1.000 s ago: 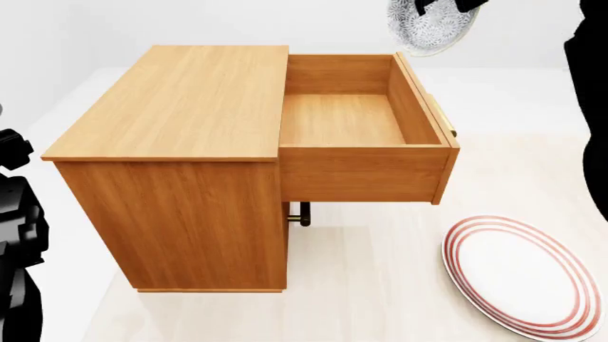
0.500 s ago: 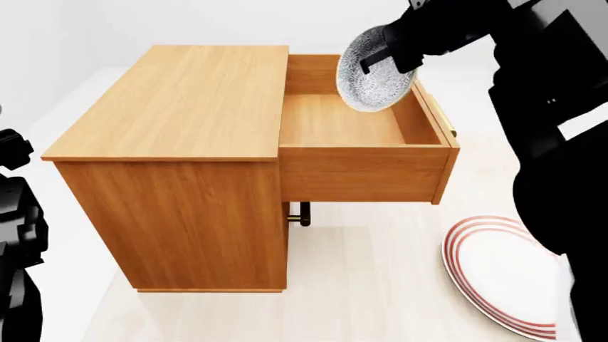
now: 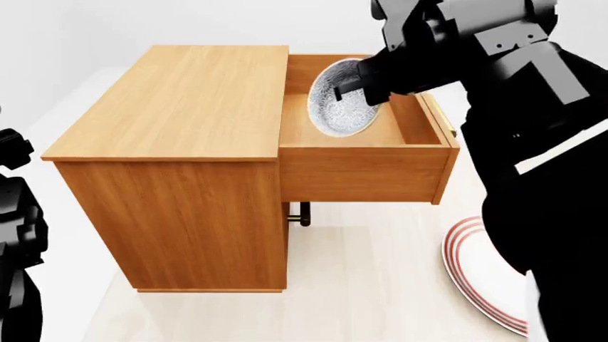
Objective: Open the top drawer of the cabinet and put the bowl in it.
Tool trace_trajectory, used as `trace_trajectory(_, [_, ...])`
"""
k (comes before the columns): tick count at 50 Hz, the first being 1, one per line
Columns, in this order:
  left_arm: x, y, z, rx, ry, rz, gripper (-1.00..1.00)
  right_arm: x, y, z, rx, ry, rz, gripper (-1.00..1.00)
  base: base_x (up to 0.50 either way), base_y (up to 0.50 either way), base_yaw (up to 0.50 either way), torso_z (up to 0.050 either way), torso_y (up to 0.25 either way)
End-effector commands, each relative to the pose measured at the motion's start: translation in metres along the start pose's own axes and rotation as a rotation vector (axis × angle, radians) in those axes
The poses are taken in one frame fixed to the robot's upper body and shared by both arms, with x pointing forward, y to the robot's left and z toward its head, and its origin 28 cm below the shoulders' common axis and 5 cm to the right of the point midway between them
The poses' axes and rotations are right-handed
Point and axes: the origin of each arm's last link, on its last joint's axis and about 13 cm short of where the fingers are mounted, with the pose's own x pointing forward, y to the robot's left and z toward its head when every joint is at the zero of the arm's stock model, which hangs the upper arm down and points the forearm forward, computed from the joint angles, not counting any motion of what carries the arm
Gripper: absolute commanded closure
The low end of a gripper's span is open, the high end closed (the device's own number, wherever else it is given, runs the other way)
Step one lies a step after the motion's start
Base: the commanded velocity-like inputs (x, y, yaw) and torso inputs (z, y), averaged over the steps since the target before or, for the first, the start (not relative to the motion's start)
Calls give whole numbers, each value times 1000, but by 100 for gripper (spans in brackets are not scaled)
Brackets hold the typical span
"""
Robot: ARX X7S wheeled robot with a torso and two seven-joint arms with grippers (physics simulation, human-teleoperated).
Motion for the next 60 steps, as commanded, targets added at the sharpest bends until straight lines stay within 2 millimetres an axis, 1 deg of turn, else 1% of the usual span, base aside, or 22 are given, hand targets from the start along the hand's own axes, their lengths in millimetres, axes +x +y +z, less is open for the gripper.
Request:
trace_trajectory(1, [0, 0, -1, -2, -1, -3, -100, 15, 5, -10, 70, -32, 37, 100, 0, 0, 0, 0, 0])
trace_trajectory(21, [0, 1, -2, -2, -8, -10, -100, 32, -4, -29, 173, -55, 66, 100, 0, 0, 0, 0, 1])
trace_trajectory(37, [0, 2, -3, -6, -10, -16, -100, 43, -2, -41, 203, -46, 68, 100, 0, 0, 0, 1, 0])
trace_trajectory(47, [0, 1, -3, -5, -11, -16, -100, 51, 1, -49, 177, -45, 46, 100, 0, 0, 0, 0, 0])
trace_trajectory(60, [0, 0, 1, -8, -12, -17, -100, 56, 5, -55, 151, -28, 38, 100, 0, 0, 0, 0, 0])
